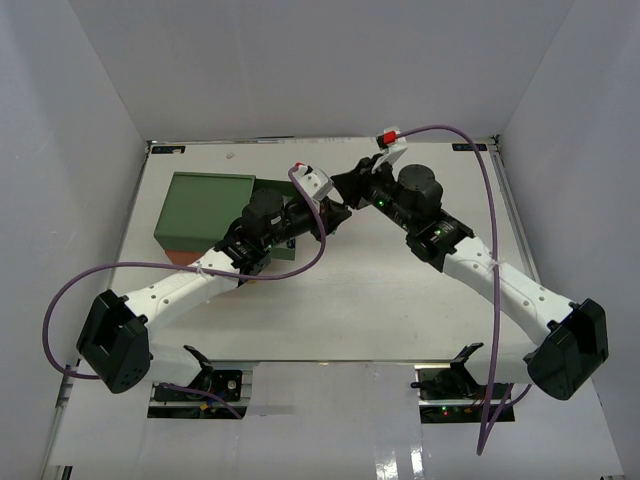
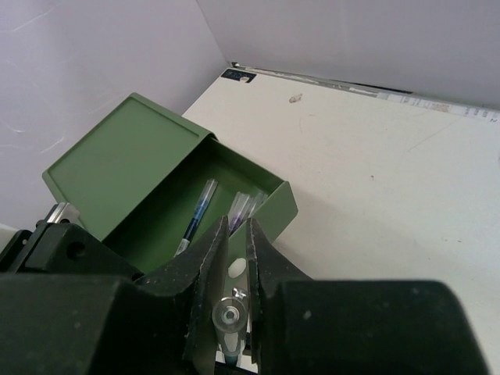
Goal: Sort the stationery into containers
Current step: Close the pen cap on the pen.
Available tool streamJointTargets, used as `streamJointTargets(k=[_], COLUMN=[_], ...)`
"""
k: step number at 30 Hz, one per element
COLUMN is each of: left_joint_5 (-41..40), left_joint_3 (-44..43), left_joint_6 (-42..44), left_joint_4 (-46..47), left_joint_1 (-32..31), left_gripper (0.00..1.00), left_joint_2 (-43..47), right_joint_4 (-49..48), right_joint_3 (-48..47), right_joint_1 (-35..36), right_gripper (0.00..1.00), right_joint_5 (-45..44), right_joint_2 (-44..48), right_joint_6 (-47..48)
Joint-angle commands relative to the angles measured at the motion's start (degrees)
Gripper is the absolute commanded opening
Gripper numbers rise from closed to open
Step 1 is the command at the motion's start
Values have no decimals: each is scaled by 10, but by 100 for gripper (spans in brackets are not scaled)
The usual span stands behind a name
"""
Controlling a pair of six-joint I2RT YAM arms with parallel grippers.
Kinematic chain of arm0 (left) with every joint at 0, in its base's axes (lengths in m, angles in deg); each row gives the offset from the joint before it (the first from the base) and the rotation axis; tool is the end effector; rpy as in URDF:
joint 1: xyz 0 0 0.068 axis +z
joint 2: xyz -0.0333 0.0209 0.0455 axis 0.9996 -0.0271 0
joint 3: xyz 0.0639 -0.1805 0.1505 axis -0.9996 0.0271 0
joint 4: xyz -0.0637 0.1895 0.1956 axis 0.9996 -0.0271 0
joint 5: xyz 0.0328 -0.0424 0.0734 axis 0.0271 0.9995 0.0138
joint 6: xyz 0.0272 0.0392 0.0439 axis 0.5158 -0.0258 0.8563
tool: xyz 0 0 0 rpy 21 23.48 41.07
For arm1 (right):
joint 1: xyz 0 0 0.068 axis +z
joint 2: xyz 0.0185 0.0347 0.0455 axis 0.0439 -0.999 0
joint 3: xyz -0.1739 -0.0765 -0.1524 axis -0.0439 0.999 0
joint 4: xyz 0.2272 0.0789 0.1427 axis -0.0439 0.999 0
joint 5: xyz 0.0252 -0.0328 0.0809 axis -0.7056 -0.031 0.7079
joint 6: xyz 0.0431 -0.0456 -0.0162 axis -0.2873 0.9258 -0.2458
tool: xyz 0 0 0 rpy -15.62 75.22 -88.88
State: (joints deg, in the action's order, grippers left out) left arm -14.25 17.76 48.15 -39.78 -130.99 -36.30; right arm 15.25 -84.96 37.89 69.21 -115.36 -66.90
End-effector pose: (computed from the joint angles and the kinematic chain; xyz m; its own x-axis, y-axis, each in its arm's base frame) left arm 0.2522 -0.2514 0.2969 -0.0970 0.0016 -0.9953 0.8557 0.5109 -0.0826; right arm 0.2695 0.2290 0.3438 -0.2262 0.2513 -0.9411 -0.6016 0.7238 0.3378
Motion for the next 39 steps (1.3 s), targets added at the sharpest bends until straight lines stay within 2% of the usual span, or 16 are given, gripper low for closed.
streamJointTargets(k=[1,12,14,17,19,22,26,32,39], left_joint_5=[2,53,53,53,52,50,36,22,30], left_joint_3=[-111,-80,-74,-62,-52,-35,-20,-14,-12], left_joint_6=[7,0,-1,-4,-11,-23,-27,-37,-57], left_joint_4=[318,182,166,148,137,128,112,89,65], left_joint_1=[-2,-3,-3,-2,-2,-2,-3,-3,-5], left_gripper=[0,0,0,0,0,0,0,0,0], left_joint_2=[78,68,67,64,58,54,49,35,9], right_joint_4=[281,231,217,209,209,208,206,197,171], right_joint_3=[79,54,54,50,45,42,42,30,14], right_joint_1=[20,20,20,20,20,20,20,20,20], right_gripper=[8,9,14,29,34,50,64,75,79], right_joint_5=[57,48,52,54,51,44,37,43,29], right_joint_2=[-60,-17,-14,-6,-3,11,33,65,95], right_joint_6=[19,19,16,16,16,16,21,23,34])
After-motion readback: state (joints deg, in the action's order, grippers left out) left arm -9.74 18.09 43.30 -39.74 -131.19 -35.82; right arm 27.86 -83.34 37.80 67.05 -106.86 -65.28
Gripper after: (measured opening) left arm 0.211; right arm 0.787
